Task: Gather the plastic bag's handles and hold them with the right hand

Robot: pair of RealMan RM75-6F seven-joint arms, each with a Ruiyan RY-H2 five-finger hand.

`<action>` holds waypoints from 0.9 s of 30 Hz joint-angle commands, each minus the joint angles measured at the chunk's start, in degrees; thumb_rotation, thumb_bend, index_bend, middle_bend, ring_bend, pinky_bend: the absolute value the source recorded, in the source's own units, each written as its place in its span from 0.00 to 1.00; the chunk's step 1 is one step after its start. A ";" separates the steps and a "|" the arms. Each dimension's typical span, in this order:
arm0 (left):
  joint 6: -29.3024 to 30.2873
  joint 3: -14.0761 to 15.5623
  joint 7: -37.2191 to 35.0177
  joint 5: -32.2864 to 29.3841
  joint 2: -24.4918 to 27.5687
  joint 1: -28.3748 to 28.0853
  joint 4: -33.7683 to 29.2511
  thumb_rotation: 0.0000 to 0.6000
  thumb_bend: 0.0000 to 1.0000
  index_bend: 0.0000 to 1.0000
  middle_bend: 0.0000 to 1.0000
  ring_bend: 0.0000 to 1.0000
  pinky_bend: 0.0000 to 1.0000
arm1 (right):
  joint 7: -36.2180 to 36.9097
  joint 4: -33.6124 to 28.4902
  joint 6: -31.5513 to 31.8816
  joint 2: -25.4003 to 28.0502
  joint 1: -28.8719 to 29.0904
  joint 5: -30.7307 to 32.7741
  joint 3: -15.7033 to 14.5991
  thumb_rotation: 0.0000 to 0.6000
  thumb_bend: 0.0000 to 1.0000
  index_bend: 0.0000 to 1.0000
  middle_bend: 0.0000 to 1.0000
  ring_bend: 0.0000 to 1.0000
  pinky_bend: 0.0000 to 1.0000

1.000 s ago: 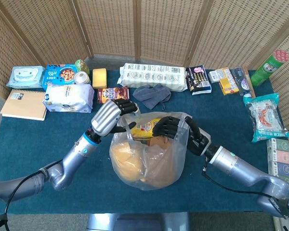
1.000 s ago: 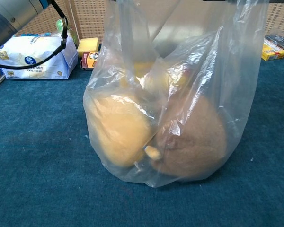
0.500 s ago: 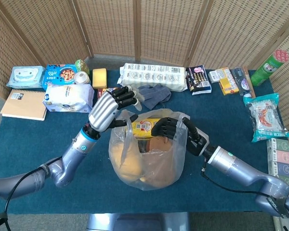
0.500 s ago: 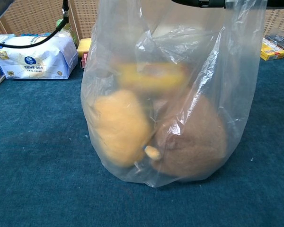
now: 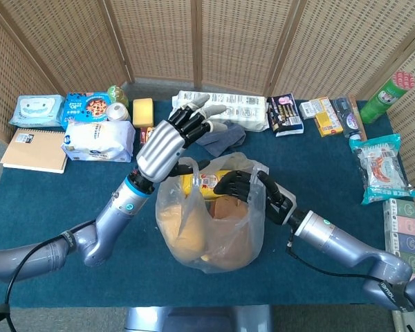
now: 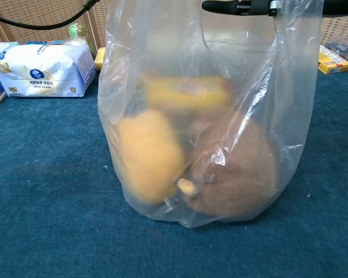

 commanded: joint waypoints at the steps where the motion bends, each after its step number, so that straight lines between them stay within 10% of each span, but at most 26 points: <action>1: -0.79 -0.60 0.69 -1.16 0.33 -0.62 -1.04 1.00 0.18 0.24 0.15 0.01 0.13 | 0.05 0.23 0.11 -0.12 0.10 -0.09 0.05 0.29 0.18 0.33 0.34 0.24 0.12; 27: -2.58 -1.64 6.44 -5.47 0.16 -3.86 -3.75 1.00 0.16 0.17 0.12 0.00 0.11 | -5.62 1.22 -1.42 -3.52 0.67 2.94 1.80 0.24 0.17 0.25 0.27 0.19 0.10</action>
